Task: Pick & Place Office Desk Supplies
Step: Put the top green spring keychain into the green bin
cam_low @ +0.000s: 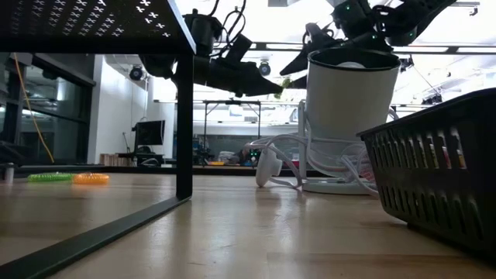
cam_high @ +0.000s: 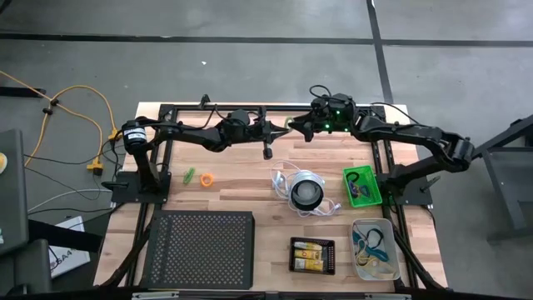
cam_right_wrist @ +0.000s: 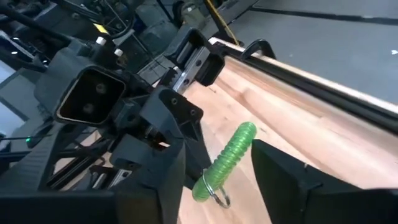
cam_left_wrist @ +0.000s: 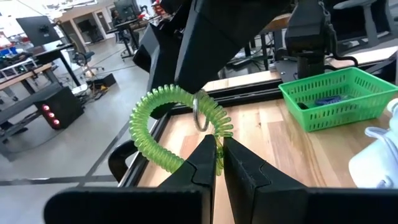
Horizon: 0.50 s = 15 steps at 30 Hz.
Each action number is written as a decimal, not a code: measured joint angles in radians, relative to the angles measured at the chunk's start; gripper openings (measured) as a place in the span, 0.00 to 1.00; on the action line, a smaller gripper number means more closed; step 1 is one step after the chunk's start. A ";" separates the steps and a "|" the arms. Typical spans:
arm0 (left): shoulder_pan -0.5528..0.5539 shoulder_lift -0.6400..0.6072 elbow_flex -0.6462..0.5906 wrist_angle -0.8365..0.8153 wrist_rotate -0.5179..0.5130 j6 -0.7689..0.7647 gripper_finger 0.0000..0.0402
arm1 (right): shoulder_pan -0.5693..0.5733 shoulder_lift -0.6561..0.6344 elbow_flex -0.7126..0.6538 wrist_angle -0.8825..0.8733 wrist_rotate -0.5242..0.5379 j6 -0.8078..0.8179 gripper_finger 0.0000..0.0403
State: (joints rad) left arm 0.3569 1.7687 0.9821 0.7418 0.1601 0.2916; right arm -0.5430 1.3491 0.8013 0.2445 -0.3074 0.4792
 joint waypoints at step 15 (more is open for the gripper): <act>0.000 0.000 0.000 0.000 0.004 0.000 0.04 | 0.000 0.000 0.000 -0.001 -0.012 0.022 0.15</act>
State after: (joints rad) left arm 0.3565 1.7687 0.9821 0.7414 0.1637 0.2920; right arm -0.5430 1.3491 0.8013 0.2440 -0.3199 0.5007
